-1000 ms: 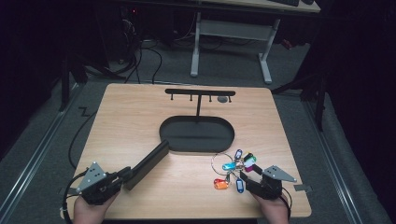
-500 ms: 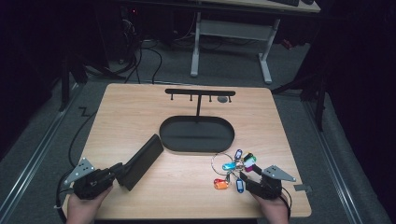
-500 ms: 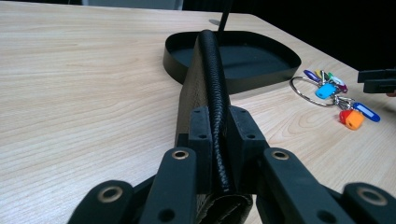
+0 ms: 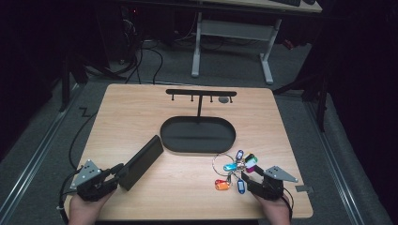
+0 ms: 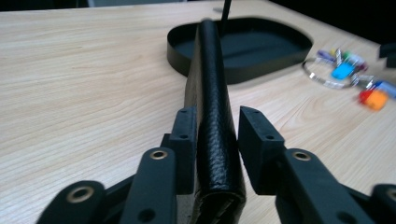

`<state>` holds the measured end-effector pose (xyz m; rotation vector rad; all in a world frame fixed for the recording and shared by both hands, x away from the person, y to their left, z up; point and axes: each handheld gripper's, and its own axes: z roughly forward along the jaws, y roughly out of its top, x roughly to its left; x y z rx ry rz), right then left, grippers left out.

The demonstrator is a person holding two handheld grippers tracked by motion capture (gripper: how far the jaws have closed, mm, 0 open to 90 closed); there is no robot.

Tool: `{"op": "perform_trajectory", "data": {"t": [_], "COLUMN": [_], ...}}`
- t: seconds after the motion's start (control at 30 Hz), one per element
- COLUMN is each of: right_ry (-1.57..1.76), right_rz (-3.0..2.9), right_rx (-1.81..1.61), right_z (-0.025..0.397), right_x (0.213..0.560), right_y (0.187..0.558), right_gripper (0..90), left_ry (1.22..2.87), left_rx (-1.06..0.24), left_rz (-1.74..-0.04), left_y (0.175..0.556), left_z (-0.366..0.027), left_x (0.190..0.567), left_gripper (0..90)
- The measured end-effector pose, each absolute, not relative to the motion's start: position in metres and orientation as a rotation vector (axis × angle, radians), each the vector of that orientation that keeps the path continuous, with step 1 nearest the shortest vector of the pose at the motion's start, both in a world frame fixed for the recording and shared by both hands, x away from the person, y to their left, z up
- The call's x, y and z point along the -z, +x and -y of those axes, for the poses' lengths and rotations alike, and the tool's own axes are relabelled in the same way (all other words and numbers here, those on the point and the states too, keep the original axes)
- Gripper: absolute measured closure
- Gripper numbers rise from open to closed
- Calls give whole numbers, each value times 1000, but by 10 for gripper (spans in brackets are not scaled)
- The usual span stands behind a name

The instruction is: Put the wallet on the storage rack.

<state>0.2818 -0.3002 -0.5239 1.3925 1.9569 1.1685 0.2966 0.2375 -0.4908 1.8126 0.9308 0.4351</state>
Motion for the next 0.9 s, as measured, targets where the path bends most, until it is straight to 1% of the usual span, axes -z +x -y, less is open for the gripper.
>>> {"op": "perform_trajectory", "data": {"t": [0.23, 0.4, 0.63, 0.7, 0.9], "right_ry": [1387, 1379, 1379, 1378, 1365], "right_rz": [-1959, -1960, -1962, -1963, -1979], "right_rx": [-1170, -1172, -1189, -1198, -1216], "right_z": [300, 299, 300, 300, 299], "right_x": [524, 524, 523, 523, 522], "right_y": [282, 283, 282, 282, 282], "right_gripper": [367, 368, 366, 366, 366], "left_ry": [1880, 1937, 2094, 2146, 2275], "left_rx": [-537, -528, -547, -550, -578], "left_rz": [-919, -952, -910, -895, -912], "left_y": [294, 296, 306, 309, 322], "left_z": [-230, -223, -203, -197, -189], "left_x": [488, 482, 465, 460, 452], "left_gripper": [603, 562, 584, 606, 629]}}
